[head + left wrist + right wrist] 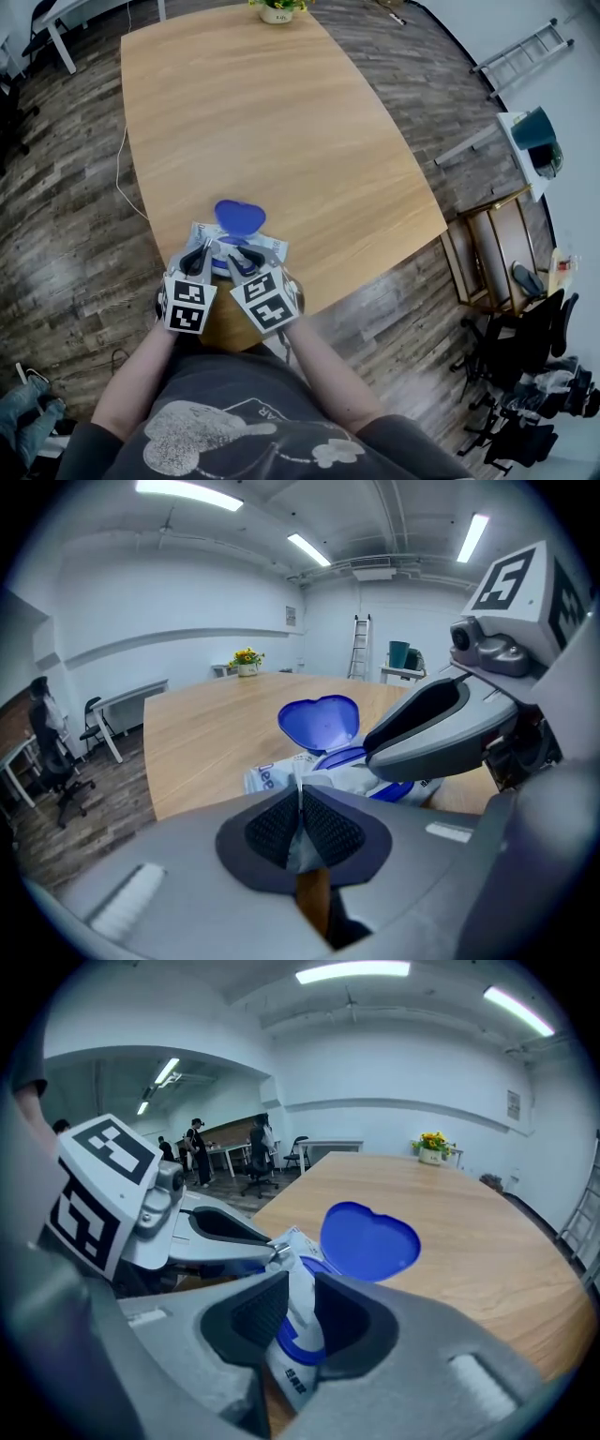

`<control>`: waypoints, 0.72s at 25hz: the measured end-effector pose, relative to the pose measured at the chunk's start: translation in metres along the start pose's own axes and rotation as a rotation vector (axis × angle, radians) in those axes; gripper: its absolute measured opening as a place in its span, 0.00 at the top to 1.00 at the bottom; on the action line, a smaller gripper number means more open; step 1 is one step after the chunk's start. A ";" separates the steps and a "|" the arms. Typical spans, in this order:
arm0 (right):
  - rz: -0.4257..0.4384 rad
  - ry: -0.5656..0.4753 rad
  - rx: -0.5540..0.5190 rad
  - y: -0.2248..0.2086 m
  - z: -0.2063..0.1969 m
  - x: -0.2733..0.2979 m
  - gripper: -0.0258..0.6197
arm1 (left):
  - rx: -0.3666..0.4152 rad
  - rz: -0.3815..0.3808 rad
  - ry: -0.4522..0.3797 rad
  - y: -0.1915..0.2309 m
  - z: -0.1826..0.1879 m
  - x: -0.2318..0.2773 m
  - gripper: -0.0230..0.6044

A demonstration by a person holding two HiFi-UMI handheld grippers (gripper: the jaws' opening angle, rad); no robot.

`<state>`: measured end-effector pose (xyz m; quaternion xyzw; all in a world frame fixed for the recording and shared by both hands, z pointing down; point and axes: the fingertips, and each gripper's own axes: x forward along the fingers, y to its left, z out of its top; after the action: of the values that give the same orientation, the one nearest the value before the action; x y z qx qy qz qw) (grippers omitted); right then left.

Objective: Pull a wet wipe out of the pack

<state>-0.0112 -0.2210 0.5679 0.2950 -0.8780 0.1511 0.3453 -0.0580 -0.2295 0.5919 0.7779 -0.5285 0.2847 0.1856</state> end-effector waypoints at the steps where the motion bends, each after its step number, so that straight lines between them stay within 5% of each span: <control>1: -0.001 0.016 0.000 0.002 -0.001 0.006 0.84 | 0.001 -0.016 -0.004 0.000 0.000 0.000 0.91; 7: -0.060 0.148 -0.048 0.004 -0.013 0.028 0.81 | -0.003 -0.112 -0.009 -0.004 -0.004 0.003 0.91; 18: -0.131 0.172 0.041 0.000 -0.014 0.030 0.83 | 0.018 -0.216 -0.017 -0.007 -0.007 0.002 0.92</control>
<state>-0.0213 -0.2266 0.5989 0.3446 -0.8207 0.1710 0.4225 -0.0528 -0.2239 0.5983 0.8343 -0.4408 0.2611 0.2036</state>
